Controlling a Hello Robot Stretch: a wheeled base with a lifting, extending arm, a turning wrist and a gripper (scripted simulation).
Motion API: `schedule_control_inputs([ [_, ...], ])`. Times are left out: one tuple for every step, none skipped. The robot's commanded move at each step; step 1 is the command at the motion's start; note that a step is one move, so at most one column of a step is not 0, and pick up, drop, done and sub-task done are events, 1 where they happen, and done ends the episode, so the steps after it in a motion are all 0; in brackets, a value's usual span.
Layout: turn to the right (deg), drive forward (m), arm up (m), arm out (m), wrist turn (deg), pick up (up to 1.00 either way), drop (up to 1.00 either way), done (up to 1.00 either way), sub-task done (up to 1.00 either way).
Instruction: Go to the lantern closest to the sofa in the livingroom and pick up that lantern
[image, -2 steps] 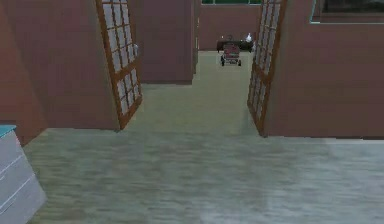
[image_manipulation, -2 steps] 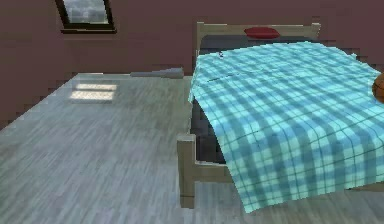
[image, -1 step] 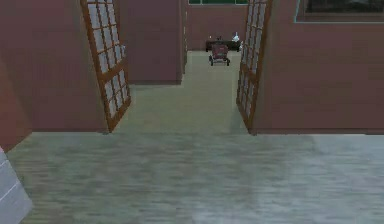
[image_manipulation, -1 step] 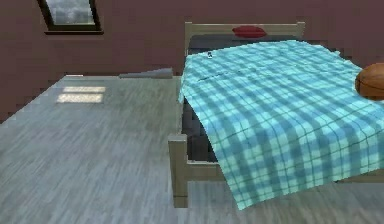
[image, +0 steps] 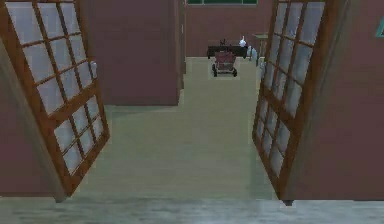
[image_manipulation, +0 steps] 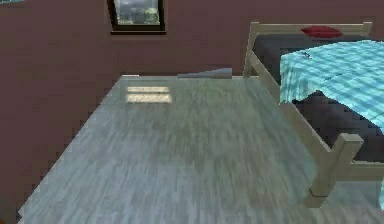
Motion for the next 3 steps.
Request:
schedule_control_inputs([
  [0.0,1.00,0.00,0.00,0.0,0.00,0.00,0.00,0.00],
  [0.0,1.00,0.00,0.00,0.0,0.00,0.00,0.00,0.00],
  [3.0,0.00,0.00,0.00,0.0,0.00,0.00,0.00,0.00],
])
